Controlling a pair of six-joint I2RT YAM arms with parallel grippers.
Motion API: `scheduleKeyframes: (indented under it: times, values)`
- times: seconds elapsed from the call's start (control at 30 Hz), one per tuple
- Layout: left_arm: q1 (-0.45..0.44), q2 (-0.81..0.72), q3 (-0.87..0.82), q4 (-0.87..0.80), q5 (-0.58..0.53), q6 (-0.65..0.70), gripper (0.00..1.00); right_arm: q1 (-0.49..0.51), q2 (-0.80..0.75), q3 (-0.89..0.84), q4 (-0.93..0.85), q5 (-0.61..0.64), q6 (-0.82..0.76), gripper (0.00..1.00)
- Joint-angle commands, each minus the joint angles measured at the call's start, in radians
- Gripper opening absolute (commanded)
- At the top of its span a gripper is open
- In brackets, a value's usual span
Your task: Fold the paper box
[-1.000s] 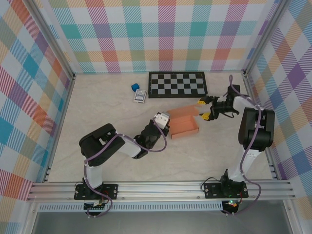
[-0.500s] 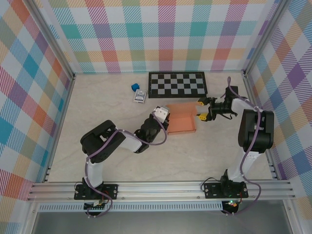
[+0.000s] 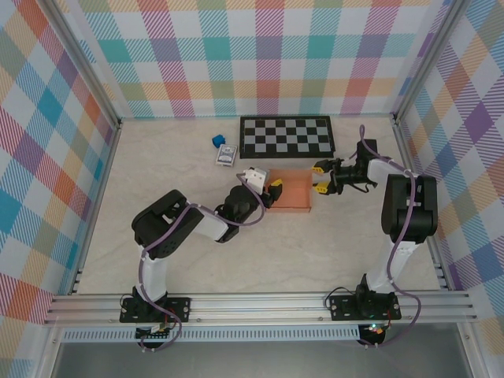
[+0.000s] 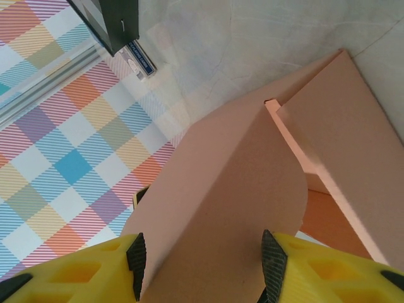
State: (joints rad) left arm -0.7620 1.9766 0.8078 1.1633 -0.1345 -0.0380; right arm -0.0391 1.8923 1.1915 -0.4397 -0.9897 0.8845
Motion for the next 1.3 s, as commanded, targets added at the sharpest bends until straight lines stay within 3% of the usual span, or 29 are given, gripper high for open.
scheduleKeyframes:
  times: [0.0,0.07,0.2,0.33,0.43,0.53,0.6,0.63,0.67,0.73,0.8,0.97,1.03,1.1,1.27]
  values:
    - [0.041,-0.059,-0.051,0.059,0.130,-0.103,0.69,0.007,0.012,0.025,0.018,-0.020,0.020,0.53]
    - [0.058,-0.091,-0.082,0.067,0.169,-0.153,1.00,0.007,0.007,0.022,0.026,-0.015,0.026,0.54]
    - [0.073,-0.182,-0.144,0.037,0.199,-0.237,1.00,0.007,0.003,0.010,0.056,-0.006,0.047,0.53]
    - [0.073,-0.303,-0.156,-0.102,0.236,-0.244,1.00,0.011,0.008,0.011,0.070,-0.009,0.052,0.53]
    - [0.078,-0.423,-0.175,-0.241,0.161,-0.257,1.00,0.006,0.008,0.033,0.041,0.011,0.027,0.54]
    - [0.124,-0.573,-0.160,-0.509,0.041,-0.335,1.00,-0.015,0.007,0.067,-0.007,0.042,-0.011,0.56]
    - [0.238,-0.645,-0.066,-0.878,0.028,-0.546,1.00,-0.034,0.013,0.086,-0.022,0.037,-0.016,0.60]
    - [0.313,-0.641,-0.005,-1.036,0.079,-0.649,1.00,-0.040,0.016,0.094,-0.029,0.036,-0.021,0.61]
    - [0.396,-0.615,0.060,-1.134,0.213,-0.691,1.00,-0.045,0.018,0.105,-0.044,0.039,-0.028,0.62]
    - [0.478,-0.558,0.122,-1.145,0.417,-0.725,1.00,-0.048,0.024,0.121,-0.064,0.045,-0.035,0.64]
    - [0.503,-0.500,0.183,-1.129,0.555,-0.778,1.00,-0.047,0.027,0.122,-0.060,0.032,-0.021,0.66]
    - [0.504,-0.246,0.459,-1.308,0.837,-0.894,1.00,-0.042,0.019,0.097,-0.043,0.017,-0.007,0.70]
    - [0.498,-0.166,0.518,-1.303,0.900,-0.952,1.00,-0.037,0.020,0.087,-0.027,0.005,0.003,0.71]
    - [0.489,-0.128,0.549,-1.297,0.896,-0.991,1.00,-0.025,0.024,0.080,-0.013,-0.003,0.016,0.71]
    - [0.467,-0.075,0.517,-1.072,0.977,-1.217,1.00,0.013,0.027,0.073,0.002,-0.013,0.039,0.71]
